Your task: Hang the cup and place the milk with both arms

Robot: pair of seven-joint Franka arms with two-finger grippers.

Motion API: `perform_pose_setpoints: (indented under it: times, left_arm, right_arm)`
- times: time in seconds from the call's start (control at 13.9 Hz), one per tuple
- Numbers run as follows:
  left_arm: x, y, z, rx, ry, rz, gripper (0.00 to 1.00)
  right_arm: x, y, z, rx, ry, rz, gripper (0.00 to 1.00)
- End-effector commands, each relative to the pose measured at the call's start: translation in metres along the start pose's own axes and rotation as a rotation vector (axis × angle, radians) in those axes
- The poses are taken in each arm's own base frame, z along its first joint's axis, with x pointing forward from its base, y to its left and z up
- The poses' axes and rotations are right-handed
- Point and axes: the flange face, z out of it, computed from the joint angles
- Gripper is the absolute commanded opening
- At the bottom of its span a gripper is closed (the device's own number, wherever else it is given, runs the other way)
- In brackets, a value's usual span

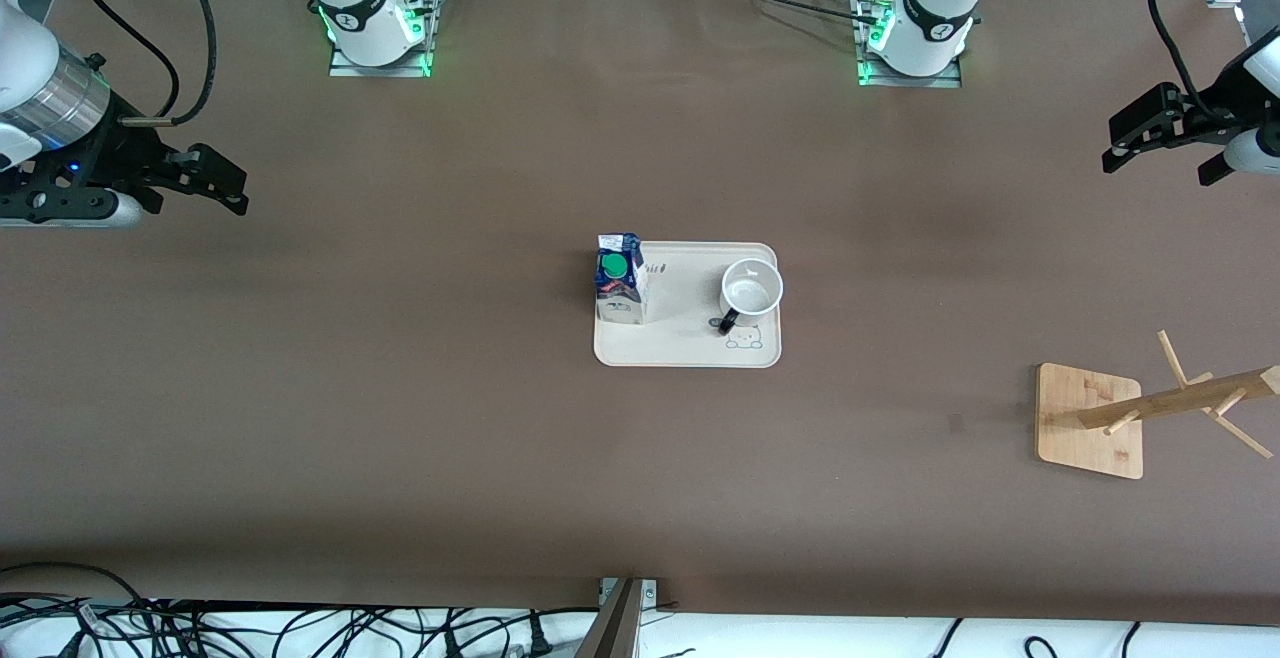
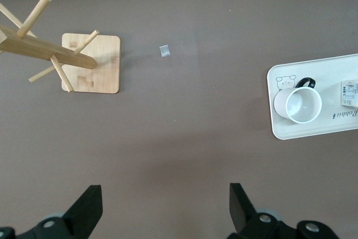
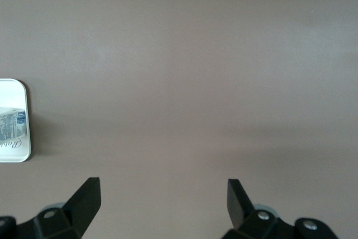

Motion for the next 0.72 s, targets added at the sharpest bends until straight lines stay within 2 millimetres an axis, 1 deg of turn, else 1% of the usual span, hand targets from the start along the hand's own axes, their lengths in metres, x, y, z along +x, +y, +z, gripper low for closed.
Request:
perform_pose_setpoints:
  times: [0.0,0.07,0.14,0.22,0.29,0.36,0.43,0.5,0.57,0.65]
  left_arm:
    - [-0.003,-0.004,-0.005,0.010,-0.005,0.015,1.00]
    - [-0.003,-0.006,-0.005,0.010,-0.004,0.012,1.00]
    - [-0.003,-0.006,-0.005,0.010,-0.004,0.012,1.00]
    - [-0.003,-0.006,-0.005,0.010,-0.004,0.012,1.00]
    - [-0.003,-0.006,-0.005,0.010,-0.004,0.015,1.00]
    - [-0.003,-0.003,-0.006,0.012,-0.004,0.019,1.00]
    - [-0.002,-0.002,-0.007,0.012,-0.004,0.024,1.00]
    - [-0.003,-0.002,-0.008,0.012,-0.004,0.024,1.00]
    - [-0.003,-0.002,-0.008,0.012,-0.005,0.024,1.00]
    - [-0.002,-0.002,-0.008,0.012,-0.007,0.022,1.00]
  right_arm:
    - [0.007,0.000,0.002,-0.009,0.002,-0.009,1.00]
    - [0.008,-0.005,0.003,-0.009,0.000,-0.017,1.00]
    - [0.007,-0.011,-0.001,-0.009,0.008,-0.031,1.00]
    - [0.006,-0.021,0.003,-0.009,-0.001,-0.048,1.00]
    - [0.015,-0.036,0.035,-0.025,-0.066,-0.081,1.00]
    - [0.013,-0.045,0.047,-0.028,-0.097,-0.103,1.00]
    - [0.013,-0.064,0.057,-0.021,-0.114,-0.132,1.00]
    - [0.008,-0.107,0.069,0.011,-0.125,-0.172,1.00]
    - [0.004,-0.139,0.077,0.039,-0.130,-0.147,1.00]
    - [0.003,-0.170,0.088,0.044,-0.109,-0.086,1.00]
